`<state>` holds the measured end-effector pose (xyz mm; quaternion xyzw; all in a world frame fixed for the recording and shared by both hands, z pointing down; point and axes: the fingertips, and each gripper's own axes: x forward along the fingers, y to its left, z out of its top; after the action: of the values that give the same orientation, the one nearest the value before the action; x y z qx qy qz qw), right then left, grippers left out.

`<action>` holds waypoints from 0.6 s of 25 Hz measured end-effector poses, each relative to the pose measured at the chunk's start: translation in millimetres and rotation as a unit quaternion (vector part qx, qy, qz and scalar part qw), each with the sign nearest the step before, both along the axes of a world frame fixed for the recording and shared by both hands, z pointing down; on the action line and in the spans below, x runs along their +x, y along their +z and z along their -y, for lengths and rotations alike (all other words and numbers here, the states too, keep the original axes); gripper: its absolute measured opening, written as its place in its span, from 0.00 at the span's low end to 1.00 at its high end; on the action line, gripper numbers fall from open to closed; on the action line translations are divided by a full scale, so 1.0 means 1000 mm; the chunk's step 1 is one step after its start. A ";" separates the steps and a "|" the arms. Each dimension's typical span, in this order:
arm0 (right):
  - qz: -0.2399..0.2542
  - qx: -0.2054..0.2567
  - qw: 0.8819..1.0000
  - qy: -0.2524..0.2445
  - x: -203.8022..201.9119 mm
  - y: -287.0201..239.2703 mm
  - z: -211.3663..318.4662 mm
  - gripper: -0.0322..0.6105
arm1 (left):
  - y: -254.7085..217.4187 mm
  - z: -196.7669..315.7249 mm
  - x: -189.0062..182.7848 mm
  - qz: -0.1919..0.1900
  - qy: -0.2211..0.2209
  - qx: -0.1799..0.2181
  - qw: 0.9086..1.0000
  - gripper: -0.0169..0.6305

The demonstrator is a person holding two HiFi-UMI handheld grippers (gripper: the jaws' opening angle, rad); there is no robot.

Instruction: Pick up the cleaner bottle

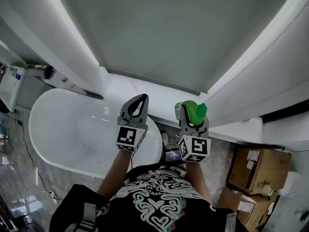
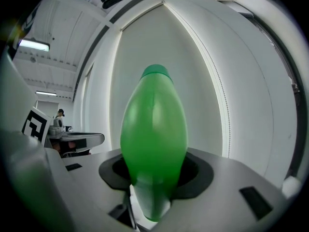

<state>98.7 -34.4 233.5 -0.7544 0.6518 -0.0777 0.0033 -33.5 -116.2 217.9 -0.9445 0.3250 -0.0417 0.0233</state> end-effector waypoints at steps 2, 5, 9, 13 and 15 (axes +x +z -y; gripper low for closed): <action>0.002 0.006 1.000 0.003 0.004 -0.007 -0.001 0.37 | -0.007 -0.002 0.003 -0.002 0.005 0.005 1.000 0.05; -0.003 0.013 1.000 0.006 0.007 -0.017 -0.005 0.37 | -0.018 -0.006 0.006 -0.008 0.010 0.013 1.000 0.05; 0.006 0.022 1.000 0.008 0.008 -0.024 -0.013 0.37 | -0.024 -0.013 0.007 -0.011 0.013 0.021 1.000 0.05; 0.010 0.024 1.000 0.004 0.007 -0.024 -0.018 0.37 | -0.021 -0.017 0.010 -0.013 0.012 0.017 1.000 0.05; 0.027 0.025 0.999 0.003 0.006 -0.022 -0.020 0.37 | -0.021 -0.019 0.009 -0.013 0.013 0.015 1.000 0.05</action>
<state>104.3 -14.6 211.1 -0.7536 0.6511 -0.0818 0.0395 -24.0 -97.2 197.4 -0.9488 0.3133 -0.0244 0.0337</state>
